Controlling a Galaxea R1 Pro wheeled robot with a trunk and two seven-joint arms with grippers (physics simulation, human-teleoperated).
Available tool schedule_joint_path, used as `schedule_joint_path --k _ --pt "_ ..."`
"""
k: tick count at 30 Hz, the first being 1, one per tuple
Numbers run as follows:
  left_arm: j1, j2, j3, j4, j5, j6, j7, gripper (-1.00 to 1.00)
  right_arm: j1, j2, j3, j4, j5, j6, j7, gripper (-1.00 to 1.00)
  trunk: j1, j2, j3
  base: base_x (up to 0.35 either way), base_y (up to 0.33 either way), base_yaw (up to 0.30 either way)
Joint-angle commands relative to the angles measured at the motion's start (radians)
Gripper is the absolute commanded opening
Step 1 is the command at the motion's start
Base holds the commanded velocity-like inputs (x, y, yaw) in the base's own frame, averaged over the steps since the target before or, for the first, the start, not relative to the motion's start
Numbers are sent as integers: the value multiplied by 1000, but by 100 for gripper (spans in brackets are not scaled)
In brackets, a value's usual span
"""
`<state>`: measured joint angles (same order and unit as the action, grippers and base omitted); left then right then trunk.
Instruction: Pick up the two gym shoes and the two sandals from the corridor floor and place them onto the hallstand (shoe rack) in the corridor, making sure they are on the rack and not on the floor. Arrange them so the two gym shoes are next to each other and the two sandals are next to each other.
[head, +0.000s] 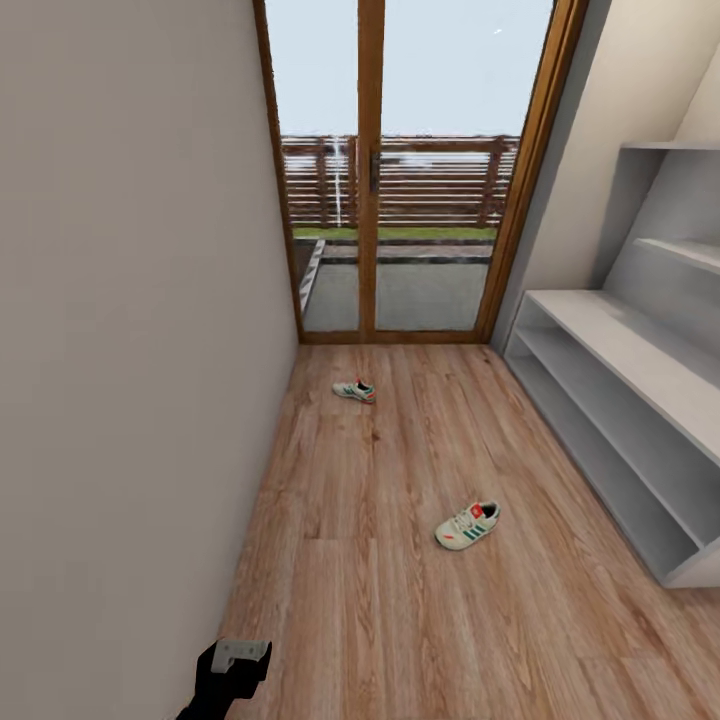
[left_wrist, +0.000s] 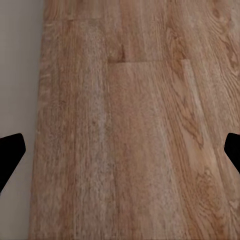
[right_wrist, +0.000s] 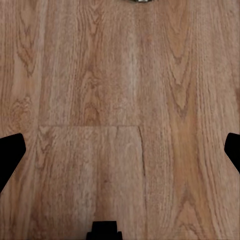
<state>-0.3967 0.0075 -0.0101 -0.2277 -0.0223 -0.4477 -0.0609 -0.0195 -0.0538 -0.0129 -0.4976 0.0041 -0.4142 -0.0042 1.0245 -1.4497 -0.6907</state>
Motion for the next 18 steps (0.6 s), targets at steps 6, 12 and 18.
schedule_joint_path --k 6,12,18 --pt "-1 0 0 1 -1 -3 -1 100 0 0 -1 1 1 -3 0 100 0 0 -1 284 0 2" --pt "-1 0 0 1 -1 -3 -1 100 0 0 -1 1 1 -3 0 100 0 0 -1 113 0 1" --pt "-1 0 0 1 -1 -3 -1 100 0 0 -1 1 1 -3 0 100 0 0 -1 31 0 0"
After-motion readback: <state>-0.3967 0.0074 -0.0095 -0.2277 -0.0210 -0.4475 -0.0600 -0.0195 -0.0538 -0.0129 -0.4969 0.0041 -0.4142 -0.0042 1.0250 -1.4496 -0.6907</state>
